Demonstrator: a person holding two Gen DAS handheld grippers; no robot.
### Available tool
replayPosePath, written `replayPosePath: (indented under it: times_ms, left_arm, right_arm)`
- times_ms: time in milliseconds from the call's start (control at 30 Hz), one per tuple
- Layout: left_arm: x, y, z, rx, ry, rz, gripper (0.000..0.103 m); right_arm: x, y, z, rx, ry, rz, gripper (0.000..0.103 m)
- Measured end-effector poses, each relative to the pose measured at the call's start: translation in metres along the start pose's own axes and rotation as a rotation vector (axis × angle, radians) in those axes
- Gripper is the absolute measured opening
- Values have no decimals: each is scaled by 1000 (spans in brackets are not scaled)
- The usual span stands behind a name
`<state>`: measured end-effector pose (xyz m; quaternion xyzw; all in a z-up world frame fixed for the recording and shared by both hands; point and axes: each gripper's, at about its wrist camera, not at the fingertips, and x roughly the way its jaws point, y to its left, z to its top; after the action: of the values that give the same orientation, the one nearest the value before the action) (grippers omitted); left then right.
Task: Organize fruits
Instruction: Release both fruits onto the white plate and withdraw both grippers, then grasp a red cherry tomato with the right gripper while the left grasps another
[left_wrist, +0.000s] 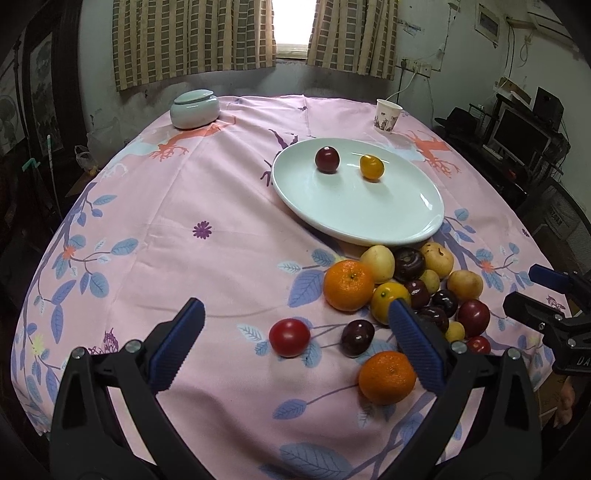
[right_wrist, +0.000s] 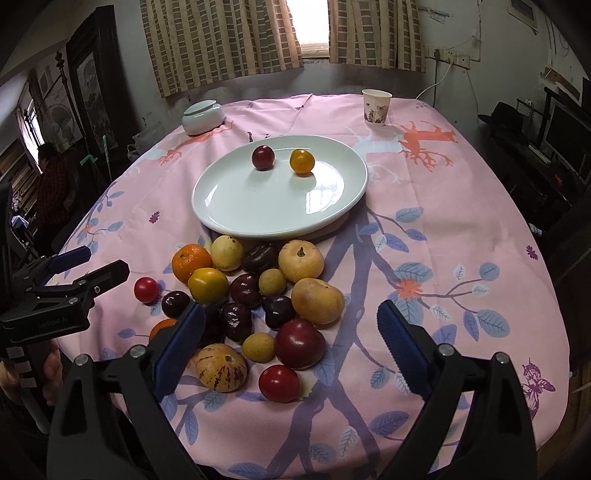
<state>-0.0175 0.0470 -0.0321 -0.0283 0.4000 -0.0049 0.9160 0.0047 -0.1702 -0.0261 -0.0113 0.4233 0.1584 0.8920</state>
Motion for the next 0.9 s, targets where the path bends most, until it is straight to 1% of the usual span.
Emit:
replayPosePath:
  times_ms: [100, 233, 300, 433, 533, 633, 667, 700, 733, 767, 800, 833, 900]
  left_arm:
    - [1, 10, -1, -3, 4, 21, 101]
    - [8, 24, -7, -12, 36, 52, 101]
    - [11, 29, -12, -22, 50, 50, 101]
    - [15, 27, -20, -3, 69, 43, 101]
    - [17, 23, -24, 15, 81, 42, 101]
    - [16, 21, -26, 25, 82, 43, 101]
    - [16, 21, -27, 27, 83, 43, 101]
    - [16, 21, -28, 28, 84, 42, 101]
    - [15, 21, -28, 29, 85, 42, 101]
    - [16, 22, -29, 29, 88, 43, 101]
    - [16, 22, -30, 30, 90, 45, 101]
    - [16, 22, -31, 30, 92, 47, 101]
    - [18, 24, -32, 26, 97, 52, 101]
  right_arm:
    - [1, 0, -3, -13, 12, -4, 94]
    - [3, -5, -13, -21, 41, -26, 94]
    - [6, -8, -21, -22, 63, -36, 94]
    - [15, -11, -37, -24, 116, -56, 94]
    - [20, -10, -43, -24, 139, -61, 94]
    - [21, -3, -47, -52, 136, -25, 93]
    - [22, 1, -48, -69, 136, -20, 90]
    - [25, 4, -49, -81, 143, -15, 81]
    - [29, 6, -49, -85, 157, -6, 75]
    - [36, 6, -50, -81, 172, 8, 72]
    - [40, 6, -50, -77, 181, 10, 56]
    - [46, 5, -51, -75, 198, 16, 38]
    - [48, 5, -51, -71, 189, 47, 30]
